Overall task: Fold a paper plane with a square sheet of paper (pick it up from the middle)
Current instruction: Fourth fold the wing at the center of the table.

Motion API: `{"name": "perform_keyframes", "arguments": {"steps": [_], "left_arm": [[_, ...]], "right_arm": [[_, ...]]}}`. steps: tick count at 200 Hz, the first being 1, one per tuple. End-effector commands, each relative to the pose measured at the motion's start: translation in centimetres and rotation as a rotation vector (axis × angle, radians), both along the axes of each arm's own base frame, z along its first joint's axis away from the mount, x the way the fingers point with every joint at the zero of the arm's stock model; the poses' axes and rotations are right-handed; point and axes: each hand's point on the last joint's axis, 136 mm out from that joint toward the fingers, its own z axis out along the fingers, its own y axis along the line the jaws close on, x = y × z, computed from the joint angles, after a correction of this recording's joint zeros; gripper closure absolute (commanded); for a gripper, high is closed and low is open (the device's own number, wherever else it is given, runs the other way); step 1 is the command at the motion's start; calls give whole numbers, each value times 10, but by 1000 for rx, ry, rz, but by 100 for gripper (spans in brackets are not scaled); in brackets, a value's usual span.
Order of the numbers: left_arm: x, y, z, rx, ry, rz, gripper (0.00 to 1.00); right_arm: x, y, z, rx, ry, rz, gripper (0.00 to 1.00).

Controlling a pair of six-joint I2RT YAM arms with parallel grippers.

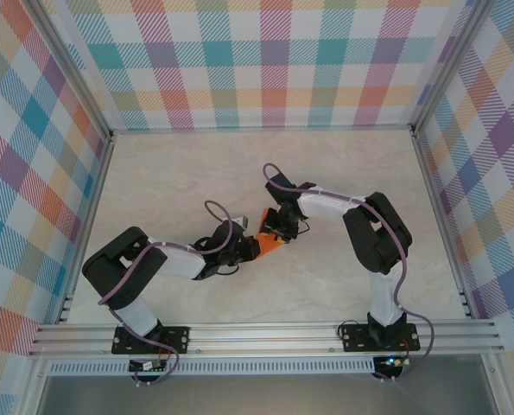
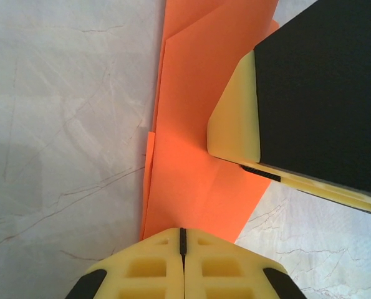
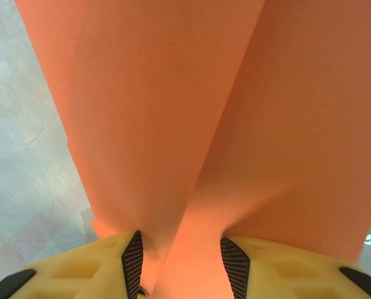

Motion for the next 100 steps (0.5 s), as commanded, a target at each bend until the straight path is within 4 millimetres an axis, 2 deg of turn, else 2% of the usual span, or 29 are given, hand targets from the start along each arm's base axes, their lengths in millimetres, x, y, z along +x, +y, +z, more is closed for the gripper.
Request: {"name": "perform_keyframes", "arguments": {"steps": [1, 25, 45, 75, 100], "left_arm": [[3, 3, 17, -12, -18, 1, 90], [7, 8, 42, -32, -59, 25, 86], [10, 15, 53, -43, -78, 59, 85], [12, 20, 55, -51, -83, 84, 84], [13, 16, 54, -64, -81, 72, 84]], "right_arm": [[-33, -59, -63, -289, 137, -10, 56], [-33, -61, -64, -304, 144, -10, 57], [-34, -63, -65, -315, 148, -6, 58], [-35, -65, -66, -335, 160, 4, 58], [-35, -64, -67, -347, 165, 13, 57]]}}
